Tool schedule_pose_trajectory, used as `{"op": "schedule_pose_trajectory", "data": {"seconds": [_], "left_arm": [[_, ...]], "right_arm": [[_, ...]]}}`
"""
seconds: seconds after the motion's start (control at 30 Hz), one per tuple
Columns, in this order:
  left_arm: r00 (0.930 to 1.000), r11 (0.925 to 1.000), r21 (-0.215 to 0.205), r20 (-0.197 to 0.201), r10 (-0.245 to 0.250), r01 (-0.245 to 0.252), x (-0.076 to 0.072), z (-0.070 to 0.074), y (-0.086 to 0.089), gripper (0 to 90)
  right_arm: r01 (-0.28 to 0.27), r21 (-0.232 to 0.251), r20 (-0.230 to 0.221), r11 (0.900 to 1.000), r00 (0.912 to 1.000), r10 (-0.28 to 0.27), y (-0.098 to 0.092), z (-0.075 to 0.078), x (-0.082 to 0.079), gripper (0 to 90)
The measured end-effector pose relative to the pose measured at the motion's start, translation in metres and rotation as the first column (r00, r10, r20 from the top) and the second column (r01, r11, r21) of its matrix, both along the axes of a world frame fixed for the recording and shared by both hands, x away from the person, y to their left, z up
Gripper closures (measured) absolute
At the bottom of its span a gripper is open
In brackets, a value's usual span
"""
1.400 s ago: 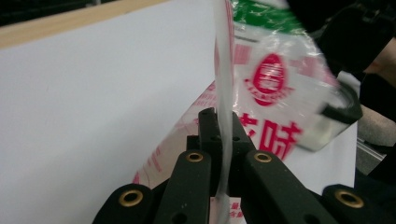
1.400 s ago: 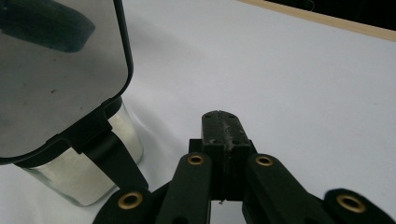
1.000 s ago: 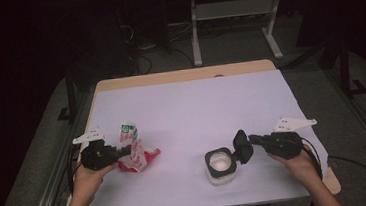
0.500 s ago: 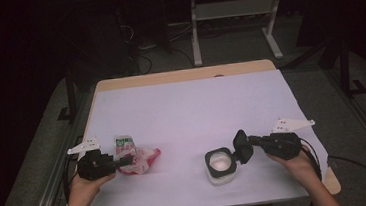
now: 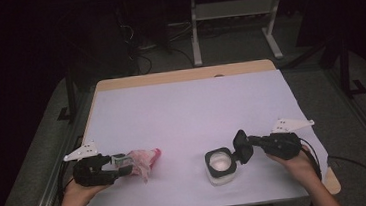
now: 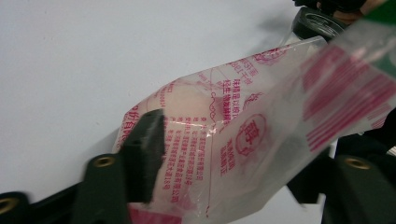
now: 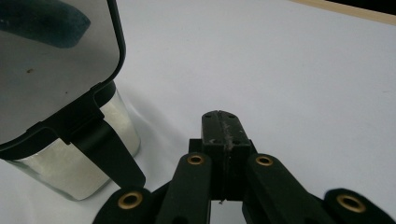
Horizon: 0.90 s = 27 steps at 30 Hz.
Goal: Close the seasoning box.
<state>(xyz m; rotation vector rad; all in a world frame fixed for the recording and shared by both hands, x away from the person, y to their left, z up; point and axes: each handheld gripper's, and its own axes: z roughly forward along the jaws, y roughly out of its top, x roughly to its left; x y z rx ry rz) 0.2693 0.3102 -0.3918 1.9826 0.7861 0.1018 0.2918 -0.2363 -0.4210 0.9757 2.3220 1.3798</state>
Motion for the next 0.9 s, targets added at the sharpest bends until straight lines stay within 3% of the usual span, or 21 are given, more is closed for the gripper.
{"op": "schedule_pose_trajectory", "data": {"seconds": [0.17, 0.37, 0.67, 0.9], "left_arm": [[0.9997, 0.9998, -0.017, 0.02, 0.012, -0.012, -0.003, 0.006, 0.007, 27.6], [0.999, 0.9998, 0.017, 0.043, 0.013, -0.014, -0.006, 0.015, 0.015, 23.0], [0.9964, 0.9963, 0.05, 0.051, 0.067, -0.07, -0.014, 0.016, 0.037, 22.5], [0.9915, 0.9922, 0.035, 0.055, 0.118, -0.12, -0.015, 0.01, 0.051, 22.5]], "right_arm": [[-0.001, -0.003, 0.001, 1.0, 1.0, 0.001, 0.0, 0.0, 0.0, 89.9], [-0.001, -0.006, 0.0, 1.0, 1.0, 0.001, 0.001, -0.001, 0.0, 89.9], [-0.003, -0.011, 0.002, 1.0, 1.0, 0.003, 0.001, -0.001, 0.0, 89.9], [0.001, -0.017, 0.003, 1.0, 1.0, -0.001, 0.001, -0.002, 0.001, 89.9]]}}
